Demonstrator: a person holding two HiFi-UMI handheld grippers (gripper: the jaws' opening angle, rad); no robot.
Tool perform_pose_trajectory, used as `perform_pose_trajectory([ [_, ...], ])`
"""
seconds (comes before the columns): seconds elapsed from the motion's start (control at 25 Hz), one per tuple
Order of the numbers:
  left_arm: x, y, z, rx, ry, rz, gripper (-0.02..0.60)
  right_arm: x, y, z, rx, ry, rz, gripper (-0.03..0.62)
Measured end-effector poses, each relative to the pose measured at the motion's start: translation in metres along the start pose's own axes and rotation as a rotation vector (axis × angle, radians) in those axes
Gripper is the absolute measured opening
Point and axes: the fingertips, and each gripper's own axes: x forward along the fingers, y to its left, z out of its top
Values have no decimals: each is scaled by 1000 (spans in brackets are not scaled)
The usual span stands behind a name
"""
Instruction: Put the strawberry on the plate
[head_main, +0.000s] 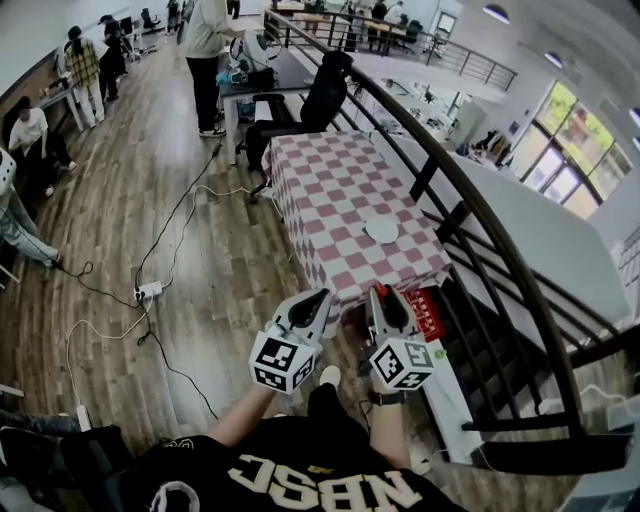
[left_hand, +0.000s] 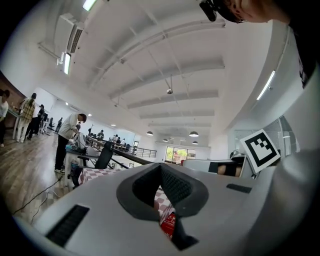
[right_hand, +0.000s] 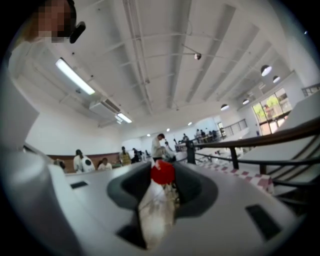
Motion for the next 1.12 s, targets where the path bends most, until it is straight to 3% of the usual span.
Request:
perform_pose_trajectory([
  [0.4,126,46,19,89,-27,70,9,128,-72,39,6,-24,100,150],
  [0.68,233,49,4,85,-7,41,9,171,-165,58,14,-39,56,150],
  [0.92,309,38,-26,78,48,6,9,182,-245,62,31,-33,-31,150],
  [1.12,335,63,-71,65,123,27,9,199,-278,26,36,21,-86,150],
])
